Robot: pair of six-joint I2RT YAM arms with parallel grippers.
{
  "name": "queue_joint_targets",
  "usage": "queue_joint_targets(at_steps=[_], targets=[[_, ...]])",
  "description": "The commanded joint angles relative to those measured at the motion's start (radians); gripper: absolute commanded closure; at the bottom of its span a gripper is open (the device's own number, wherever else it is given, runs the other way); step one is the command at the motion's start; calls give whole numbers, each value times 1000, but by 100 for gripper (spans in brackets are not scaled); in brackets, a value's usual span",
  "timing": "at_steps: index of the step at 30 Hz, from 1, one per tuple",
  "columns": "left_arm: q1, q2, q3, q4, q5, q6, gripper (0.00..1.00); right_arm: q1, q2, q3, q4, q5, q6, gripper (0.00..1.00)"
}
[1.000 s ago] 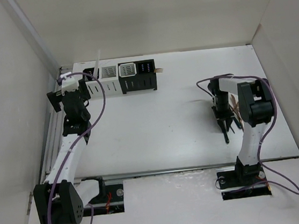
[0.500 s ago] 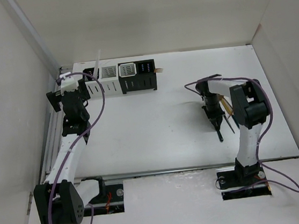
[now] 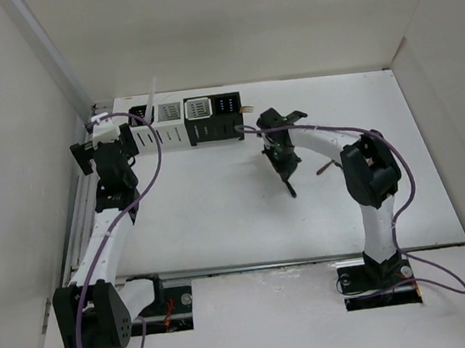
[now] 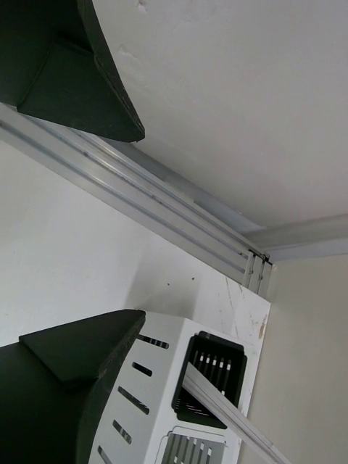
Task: Sort the eating utensils into containers
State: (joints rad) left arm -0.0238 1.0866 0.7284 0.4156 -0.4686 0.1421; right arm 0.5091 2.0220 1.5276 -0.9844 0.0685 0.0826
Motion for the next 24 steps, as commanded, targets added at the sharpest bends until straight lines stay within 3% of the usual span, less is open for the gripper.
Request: queue_joint_targets(at_steps=[1, 7, 13, 17, 24], targets=[[4, -39, 42, 11, -11, 7, 0, -9, -57, 112, 156, -67, -4, 100], [4, -39, 42, -20, -1, -3, 0, -20, -183, 189, 297, -55, 29, 100], [4, -28, 51, -29, -1, -3, 0, -9, -223, 331, 599, 42, 98, 100], [4, -7, 75, -29, -1, 8, 0, 14, -142, 423, 826, 91, 109, 100], [4, 35, 112, -49, -1, 8, 0, 42, 116, 718, 862, 140, 109, 100]])
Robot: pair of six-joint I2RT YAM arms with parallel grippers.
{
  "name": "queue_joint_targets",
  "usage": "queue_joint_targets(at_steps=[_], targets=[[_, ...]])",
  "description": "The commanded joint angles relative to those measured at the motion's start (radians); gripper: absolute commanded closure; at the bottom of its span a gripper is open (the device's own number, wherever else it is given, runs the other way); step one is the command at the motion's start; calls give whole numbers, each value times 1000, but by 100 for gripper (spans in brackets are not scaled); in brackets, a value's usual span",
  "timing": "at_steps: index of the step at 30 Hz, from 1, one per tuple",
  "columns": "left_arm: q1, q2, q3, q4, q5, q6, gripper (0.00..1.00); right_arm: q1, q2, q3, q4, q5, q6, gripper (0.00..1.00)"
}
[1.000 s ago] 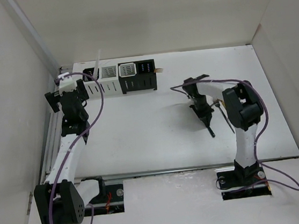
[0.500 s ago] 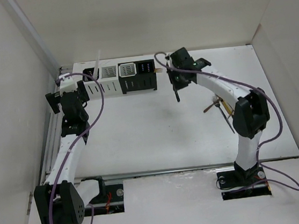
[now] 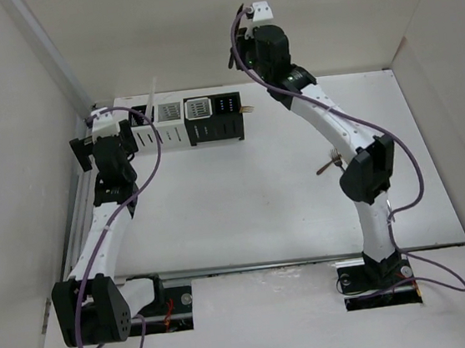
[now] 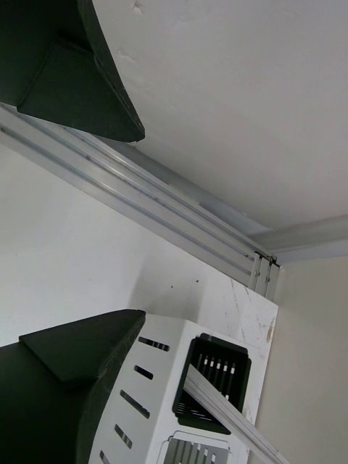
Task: Sort the eating utensils into containers
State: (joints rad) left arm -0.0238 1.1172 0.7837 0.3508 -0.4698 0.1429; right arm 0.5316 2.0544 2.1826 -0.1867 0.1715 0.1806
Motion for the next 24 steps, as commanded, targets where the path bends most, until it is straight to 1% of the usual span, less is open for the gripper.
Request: queue_joint_targets(at_steps=[1, 4, 9, 13, 17, 21, 24], targets=[[4, 4, 57, 16, 0, 18, 0, 33, 96, 100, 64, 37, 11, 100], [4, 16, 66, 7, -9, 27, 0, 60, 119, 123, 99, 60, 11, 100], [4, 27, 57, 16, -9, 27, 0, 120, 168, 109, 223, 2, 11, 100], [4, 27, 57, 16, -9, 18, 0, 151, 266, 121, 237, -12, 11, 100], [4, 27, 57, 7, -9, 18, 0, 160, 319, 95, 237, 6, 2, 100], [4, 27, 57, 7, -9, 18, 0, 160, 328, 34, 237, 54, -16, 100], [4, 27, 57, 7, -9, 18, 0, 160, 340, 23, 237, 54, -65, 100]])
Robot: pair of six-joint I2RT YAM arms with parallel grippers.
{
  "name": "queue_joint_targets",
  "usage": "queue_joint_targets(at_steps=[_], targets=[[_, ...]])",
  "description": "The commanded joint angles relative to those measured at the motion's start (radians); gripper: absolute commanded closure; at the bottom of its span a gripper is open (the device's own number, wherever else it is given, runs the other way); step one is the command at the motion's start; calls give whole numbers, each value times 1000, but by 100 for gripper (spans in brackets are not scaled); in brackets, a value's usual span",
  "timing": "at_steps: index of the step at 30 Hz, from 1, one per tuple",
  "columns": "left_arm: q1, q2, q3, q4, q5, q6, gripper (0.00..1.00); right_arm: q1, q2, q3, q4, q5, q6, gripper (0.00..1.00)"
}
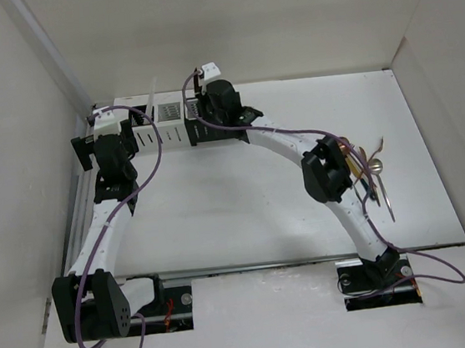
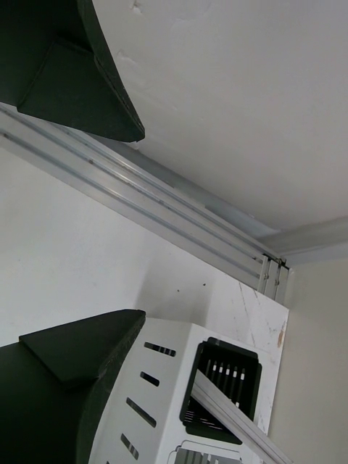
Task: Sort the eating utensils into containers
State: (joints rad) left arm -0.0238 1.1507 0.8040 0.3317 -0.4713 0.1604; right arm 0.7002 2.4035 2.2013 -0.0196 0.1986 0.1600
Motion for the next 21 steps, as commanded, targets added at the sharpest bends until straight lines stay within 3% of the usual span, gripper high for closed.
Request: queue_joint_targets(at_steps=[1, 2, 4, 5, 9, 15, 16, 19, 21], targets=[[4, -6, 46, 26, -7, -8, 0, -8, 0, 5, 70, 27, -54, 100], [4, -6, 46, 15, 2, -9, 0, -8, 0, 5, 70, 27, -54, 100], [4, -6, 55, 15, 2, -9, 0, -8, -10, 5, 70, -5, -83, 87], [4, -6, 55, 15, 2, -9, 0, -8, -10, 5, 70, -43, -92, 67], [4, -6, 64, 6, 13, -9, 0, 1, -78, 5, 70, -67, -129, 26], [4, -6, 73, -3, 23, -9, 0, 1, -323, -64, 21, 10, -191, 9], [4, -6, 73, -3, 23, -9, 0, 1, -367, -98, -62, 37, -191, 3], [4, -17, 61, -3, 34, -9, 0, -52, -510, -132, -277, 87, -185, 2], [4, -28, 51, -3, 34, -9, 0, -111, -564, -143, -575, 100, -70, 9]])
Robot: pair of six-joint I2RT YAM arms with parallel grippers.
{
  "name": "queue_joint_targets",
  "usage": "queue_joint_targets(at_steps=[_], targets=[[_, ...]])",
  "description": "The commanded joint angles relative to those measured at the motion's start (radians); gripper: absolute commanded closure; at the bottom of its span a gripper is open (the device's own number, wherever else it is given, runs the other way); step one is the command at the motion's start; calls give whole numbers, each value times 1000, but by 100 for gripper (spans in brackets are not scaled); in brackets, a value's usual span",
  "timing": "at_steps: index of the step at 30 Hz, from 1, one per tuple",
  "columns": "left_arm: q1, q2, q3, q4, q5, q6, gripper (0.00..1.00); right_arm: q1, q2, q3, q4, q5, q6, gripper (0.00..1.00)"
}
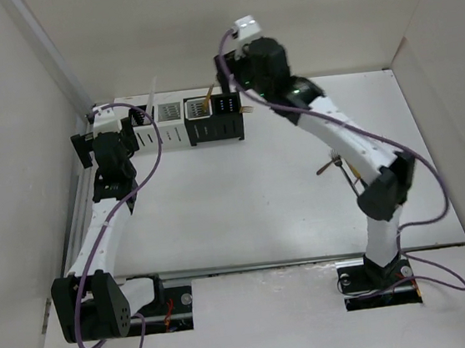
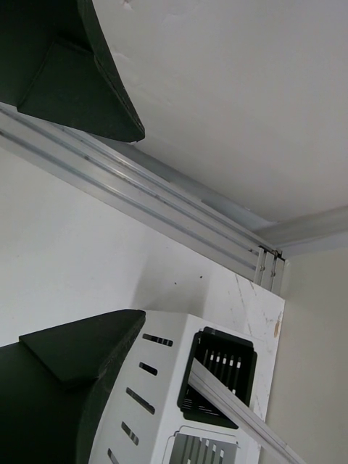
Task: Sort the eating utensils into containers
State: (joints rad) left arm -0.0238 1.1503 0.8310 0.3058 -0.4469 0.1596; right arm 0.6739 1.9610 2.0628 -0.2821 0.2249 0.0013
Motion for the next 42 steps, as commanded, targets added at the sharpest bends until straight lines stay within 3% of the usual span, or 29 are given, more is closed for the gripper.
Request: queue_joint_targets(at_steps=[1, 2, 5, 6, 9, 13, 28, 39, 42], targets=[[4, -27, 13, 32, 20, -20, 0, -121, -137, -22, -410, 83, 148, 16], [4, -37, 13, 32, 20, -29, 0, -201, -158, -112, -543, 74, 202, 31], [4, -37, -7, 32, 34, -38, 0, -356, -298, -350, -601, 16, 420, 53], [4, -46, -7, 32, 34, -38, 0, -391, -338, -523, -588, -20, 472, 53], [4, -57, -29, 52, 43, -48, 0, -474, -467, -798, -508, -130, 609, 43], [4, -87, -47, 52, 53, -48, 0, -522, -514, -969, -433, -165, 713, 37], [4, -120, -66, 33, 43, -66, 0, -573, -151, -811, -364, -122, 778, 39], [4, -100, -55, 53, 25, -48, 0, -573, -54, -741, -450, 51, 815, 41], [4, -90, -55, 62, 25, -38, 0, -573, -33, -710, -450, 64, 790, 49]])
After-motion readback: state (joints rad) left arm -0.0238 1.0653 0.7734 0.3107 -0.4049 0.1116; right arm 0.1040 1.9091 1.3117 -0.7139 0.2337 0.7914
